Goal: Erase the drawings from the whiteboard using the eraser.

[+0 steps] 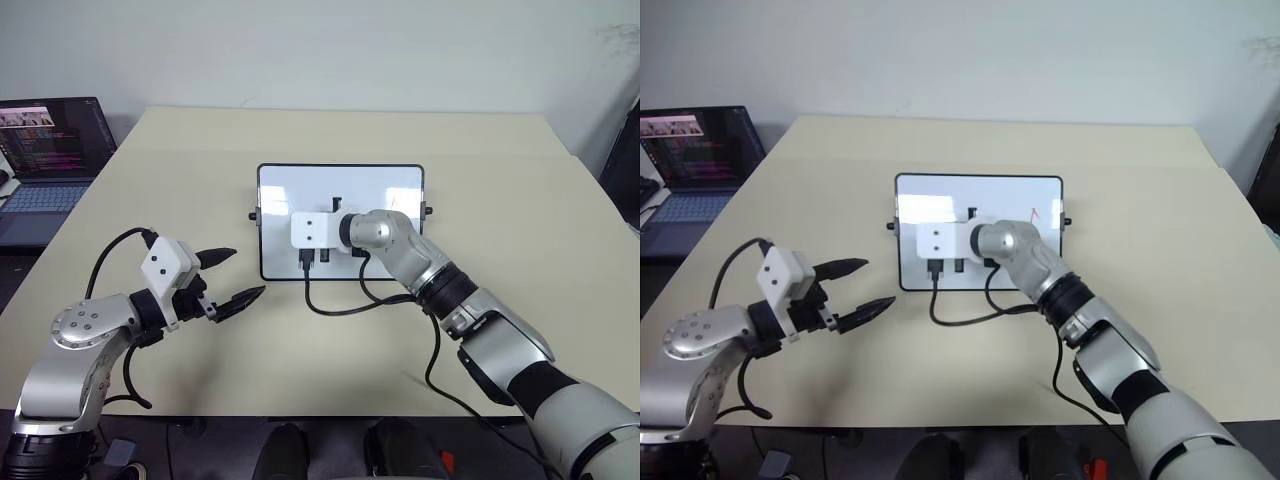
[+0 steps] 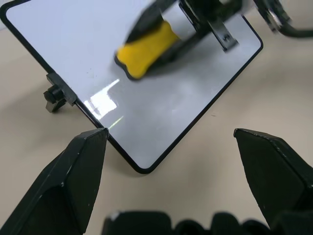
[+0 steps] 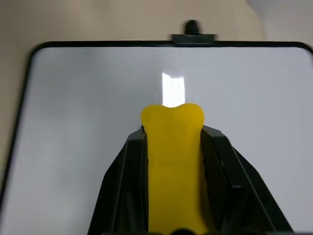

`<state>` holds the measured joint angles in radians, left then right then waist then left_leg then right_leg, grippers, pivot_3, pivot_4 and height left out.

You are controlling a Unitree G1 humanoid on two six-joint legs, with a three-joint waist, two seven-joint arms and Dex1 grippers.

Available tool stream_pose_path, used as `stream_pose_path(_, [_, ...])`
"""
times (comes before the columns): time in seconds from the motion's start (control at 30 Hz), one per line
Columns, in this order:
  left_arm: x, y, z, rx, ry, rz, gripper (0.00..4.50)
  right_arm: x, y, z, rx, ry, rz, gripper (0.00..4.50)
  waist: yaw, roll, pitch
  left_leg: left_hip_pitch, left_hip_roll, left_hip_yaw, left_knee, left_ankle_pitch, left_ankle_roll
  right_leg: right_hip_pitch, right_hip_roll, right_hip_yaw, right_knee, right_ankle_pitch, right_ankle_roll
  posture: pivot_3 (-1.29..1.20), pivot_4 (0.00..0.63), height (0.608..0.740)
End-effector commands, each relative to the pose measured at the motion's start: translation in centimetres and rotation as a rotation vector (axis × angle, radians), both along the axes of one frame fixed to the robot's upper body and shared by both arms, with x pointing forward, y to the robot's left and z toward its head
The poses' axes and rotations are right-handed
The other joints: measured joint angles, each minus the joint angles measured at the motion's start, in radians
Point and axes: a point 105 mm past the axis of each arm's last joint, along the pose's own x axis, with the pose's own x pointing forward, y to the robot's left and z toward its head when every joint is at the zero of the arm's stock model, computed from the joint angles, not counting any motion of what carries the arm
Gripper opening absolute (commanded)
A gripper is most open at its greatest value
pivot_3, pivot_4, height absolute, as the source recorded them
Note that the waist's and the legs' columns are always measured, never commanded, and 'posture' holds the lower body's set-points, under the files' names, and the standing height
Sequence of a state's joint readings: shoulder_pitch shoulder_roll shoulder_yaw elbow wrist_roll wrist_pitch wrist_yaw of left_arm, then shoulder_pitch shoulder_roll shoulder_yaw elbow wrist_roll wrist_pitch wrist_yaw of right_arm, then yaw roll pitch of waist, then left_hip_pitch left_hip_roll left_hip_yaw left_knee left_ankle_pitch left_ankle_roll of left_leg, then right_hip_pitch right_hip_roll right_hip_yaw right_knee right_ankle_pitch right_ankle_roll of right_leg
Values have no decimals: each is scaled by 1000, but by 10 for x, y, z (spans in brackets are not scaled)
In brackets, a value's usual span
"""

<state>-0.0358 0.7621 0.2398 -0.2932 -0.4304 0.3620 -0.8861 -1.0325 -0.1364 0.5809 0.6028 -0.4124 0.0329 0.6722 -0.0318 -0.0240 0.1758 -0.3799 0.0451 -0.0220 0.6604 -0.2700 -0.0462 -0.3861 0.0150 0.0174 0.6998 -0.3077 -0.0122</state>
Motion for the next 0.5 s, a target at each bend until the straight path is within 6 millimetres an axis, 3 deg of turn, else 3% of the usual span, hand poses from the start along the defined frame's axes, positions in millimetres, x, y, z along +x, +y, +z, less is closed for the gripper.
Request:
stream_pose_path(0.03, [0,-4,10,9,-45,-23,4500,19,-24,-12,-41,-12,-138,1118,1,0,0,0,0,0,0,0,0,0,0,0,0,0,0,0,150,740])
stream_pose_path(0.17, [0,-5,10,7,-43,-27,4500,35,-20,29,107,-168,-199,1118,1,0,1,0,0,0,0,1,0,0,0,0,0,0,0,0,150,740])
stream_pose_path(0.23, [0,-5,10,6,-44,-30,4500,33,-19,25,106,-145,-189,1117,4,0,0,-1,0,0,0,1,0,-1,0,0,0,0,-1,0,150,740])
stream_pose_path(0.33, [2,-6,11,2,-51,-27,4500,21,-19,0,52,-14,-142,1111,5,0,0,-1,0,0,0,1,0,-1,0,0,-1,0,-1,0,150,740])
stream_pose_path(0.4, [3,-6,11,-3,-57,-25,4500,13,-17,-6,69,35,-118,1111,3,-1,0,-2,0,0,0,1,0,-1,0,0,-2,0,-1,0,150,740])
stream_pose_path(0.5, [8,-7,14,-7,-92,-7,4500,14,-14,18,228,13,-143,1111,2,0,0,-2,0,0,-2,1,0,-1,0,0,-2,0,-1,0,150,740])
